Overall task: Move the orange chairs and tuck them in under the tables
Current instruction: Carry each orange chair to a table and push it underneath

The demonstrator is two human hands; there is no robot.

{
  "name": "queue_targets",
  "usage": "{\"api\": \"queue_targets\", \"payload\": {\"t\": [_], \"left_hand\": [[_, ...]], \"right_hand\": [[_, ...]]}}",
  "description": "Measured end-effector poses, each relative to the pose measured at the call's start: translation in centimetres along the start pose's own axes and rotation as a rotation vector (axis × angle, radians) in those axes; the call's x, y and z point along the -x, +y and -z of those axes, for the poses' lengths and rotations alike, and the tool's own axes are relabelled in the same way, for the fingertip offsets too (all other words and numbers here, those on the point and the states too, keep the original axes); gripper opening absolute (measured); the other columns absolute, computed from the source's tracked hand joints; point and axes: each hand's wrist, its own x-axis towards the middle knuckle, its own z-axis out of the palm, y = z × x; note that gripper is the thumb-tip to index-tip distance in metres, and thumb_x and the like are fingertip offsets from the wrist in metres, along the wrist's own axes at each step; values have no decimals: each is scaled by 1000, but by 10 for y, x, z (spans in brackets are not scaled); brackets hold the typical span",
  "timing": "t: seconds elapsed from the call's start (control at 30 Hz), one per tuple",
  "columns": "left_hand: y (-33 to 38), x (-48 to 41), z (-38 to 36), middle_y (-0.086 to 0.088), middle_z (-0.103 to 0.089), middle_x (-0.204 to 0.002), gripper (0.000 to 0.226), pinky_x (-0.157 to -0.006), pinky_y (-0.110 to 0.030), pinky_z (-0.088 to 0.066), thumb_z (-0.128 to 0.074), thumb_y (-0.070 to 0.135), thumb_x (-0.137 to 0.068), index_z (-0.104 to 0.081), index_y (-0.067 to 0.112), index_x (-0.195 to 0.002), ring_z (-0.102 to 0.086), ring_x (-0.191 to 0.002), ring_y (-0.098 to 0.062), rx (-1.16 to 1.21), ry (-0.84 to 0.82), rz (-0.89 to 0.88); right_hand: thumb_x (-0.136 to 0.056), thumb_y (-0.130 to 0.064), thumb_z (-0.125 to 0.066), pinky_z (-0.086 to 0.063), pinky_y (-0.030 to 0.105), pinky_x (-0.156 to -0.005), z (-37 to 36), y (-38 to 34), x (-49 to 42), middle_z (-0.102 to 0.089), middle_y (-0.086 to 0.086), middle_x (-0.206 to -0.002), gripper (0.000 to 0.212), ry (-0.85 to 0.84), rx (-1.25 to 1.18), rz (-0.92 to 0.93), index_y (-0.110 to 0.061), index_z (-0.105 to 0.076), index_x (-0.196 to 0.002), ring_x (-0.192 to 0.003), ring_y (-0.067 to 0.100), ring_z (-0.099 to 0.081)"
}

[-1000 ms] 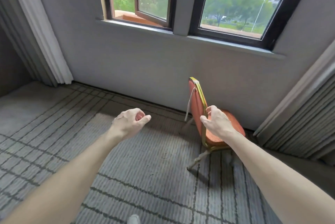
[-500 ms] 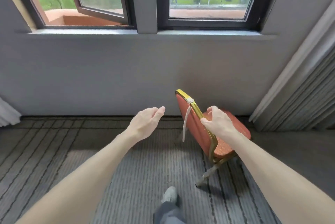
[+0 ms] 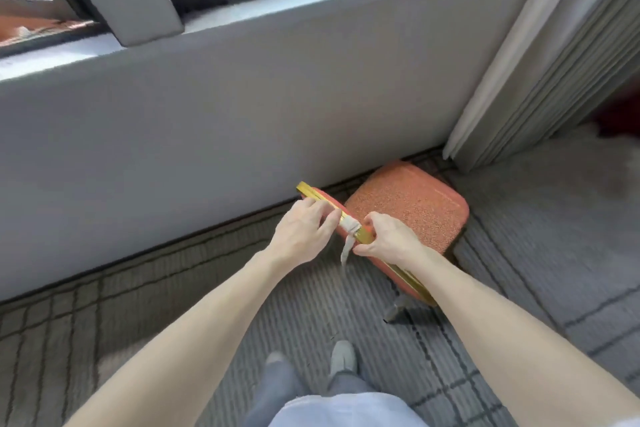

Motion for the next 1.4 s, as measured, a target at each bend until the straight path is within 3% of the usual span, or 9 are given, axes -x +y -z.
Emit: {"api": "queue_targets", "payload": {"t": [0.23,0.37,0.6,0.7,0.83,0.93,1.07,1.23,1.4], "left_hand": [[-7,-72,-28,5,-62,-92,47,-84,-37,-44,-30,54,-95,-65,22,-96,-55,-91,-17,-155,-51,-316],[11,-104,-22,6,-59,-73,41,-71,-42,-43,-25,40,-98,-52,22,-74,-56,-72,-20,-205,-159,-556],[60,-174,-23,7,-54,-58,43,-72,-37,-37,-28,35,-99,-49,22,-65,-50,-60,-15,-225,-17,-701],[84,-212,-19,6,-55,-53,51,-70,-37,-41,-28,33,-99,-51,20,-55,-52,-53,-13,-217,64,-700],[141,-270,-13,6,-49,-42,53,-53,-31,-35,-35,30,-94,-43,18,-44,-45,-39,-14,-154,196,-690],[187,-319,-3,5,-48,-40,46,-49,-30,-38,-33,30,-90,-33,20,-46,-44,-37,-17,-153,174,-697],[233,-374,-2,4,-51,-44,58,-53,-31,-37,-25,40,-92,-47,14,-45,-51,-48,-15,-189,95,-584],[279,-421,-3,5,-54,-49,63,-58,-29,-33,-32,42,-102,-46,22,-44,-51,-52,-13,-161,119,-582],[329,-468,-10,1,-53,-47,74,-59,-32,-34,-22,60,-100,-46,17,-45,-51,-51,-16,-139,64,-541]], "right_hand": [[-73,-36,-68,-49,34,-68,23,-8,-26,-64,-2,-91,33,-168,263,183,-25,-49,-98,-85,24,-61],[-70,-37,-68,-44,31,-61,43,-4,-37,-57,-5,-73,23,-164,272,59,-22,-53,-80,-75,25,-61],[-68,-40,-66,-52,36,-60,109,33,-49,-63,-4,-69,21,-48,86,-119,-21,-59,-73,-69,21,-60],[-67,-42,-70,-52,39,-59,137,52,-56,-63,-5,-69,23,26,-22,-168,-23,-59,-72,-67,16,-59],[-68,-38,-75,-52,37,-61,196,93,-81,-63,-7,-73,20,100,-132,-201,-26,-61,-75,-68,14,-60],[-70,-30,-70,-55,39,-61,232,123,-109,-65,-6,-75,15,189,-178,-221,-25,-62,-81,-70,18,-63],[-76,-36,-67,-49,35,-66,256,154,-141,-66,-8,-78,16,404,-275,-266,-31,-58,-88,-79,23,-64],[-80,-37,-67,-51,40,-77,284,194,-163,-73,0,-86,31,618,-185,-221,-30,-60,-110,-87,29,-68],[-86,-30,-64,-48,41,-76,321,243,-187,-73,5,-90,38,660,-128,-221,-25,-51,-122,-90,32,-68]]}}
